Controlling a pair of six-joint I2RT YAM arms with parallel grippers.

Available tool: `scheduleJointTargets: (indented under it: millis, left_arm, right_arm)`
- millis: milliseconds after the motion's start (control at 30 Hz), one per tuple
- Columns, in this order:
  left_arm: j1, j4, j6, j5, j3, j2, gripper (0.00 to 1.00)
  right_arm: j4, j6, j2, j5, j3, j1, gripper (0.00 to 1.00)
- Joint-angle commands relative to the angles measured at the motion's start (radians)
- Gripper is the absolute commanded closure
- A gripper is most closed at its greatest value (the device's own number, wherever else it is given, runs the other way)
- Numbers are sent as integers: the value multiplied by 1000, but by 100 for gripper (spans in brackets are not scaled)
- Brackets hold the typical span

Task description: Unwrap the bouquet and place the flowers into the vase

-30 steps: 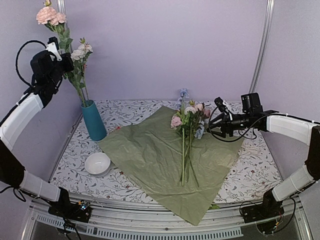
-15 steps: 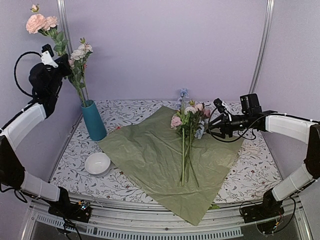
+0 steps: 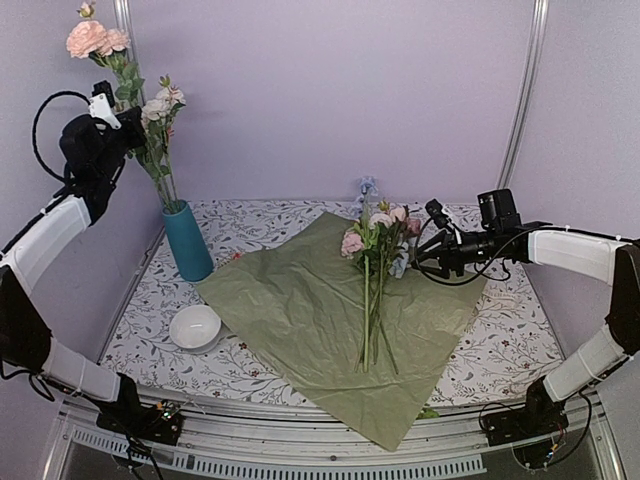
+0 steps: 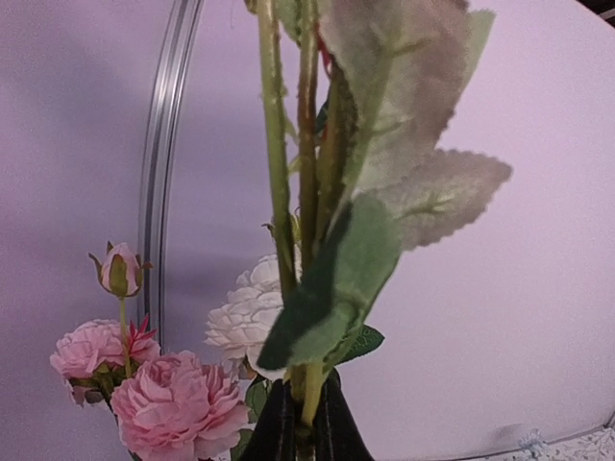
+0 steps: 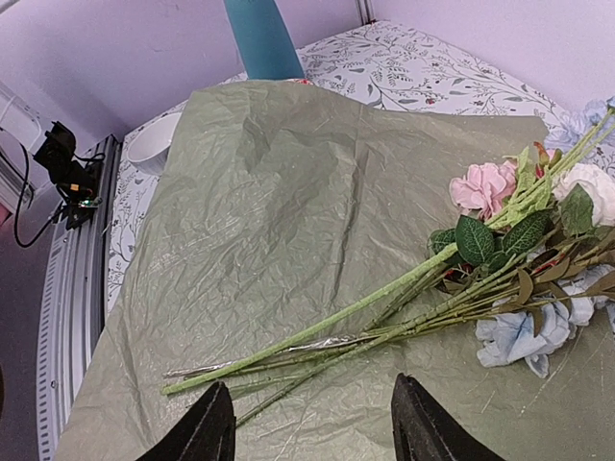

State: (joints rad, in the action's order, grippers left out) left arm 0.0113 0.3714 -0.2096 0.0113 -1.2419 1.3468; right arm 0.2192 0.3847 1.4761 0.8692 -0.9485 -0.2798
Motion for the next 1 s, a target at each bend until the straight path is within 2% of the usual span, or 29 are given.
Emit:
scheduleJointTargets:
  millis: [0,333,700,733,867,967]
  left_arm:
    - [1,14,-8,-3,66,9,100]
    - [-4,129,-128,-22,289,19,100]
    - [-17,221,-149,31,477,23,100]
    - [-17,220,-151,31,484,18,97]
    - [-17,189,-159,37,501,-15,73]
    - [-25,167,-177,56,530,-75,61]
  right_arm:
    - [8,13,9,6,-4,7,43]
    - [17,17,22,7,-7,7,42]
    - [35,11,59,43,-25,6,42]
    - [35,11,61,47,-25,7,42]
    - [38,11,66,56,-29,7,42]
    - [41,12,59,52,-29,6,42]
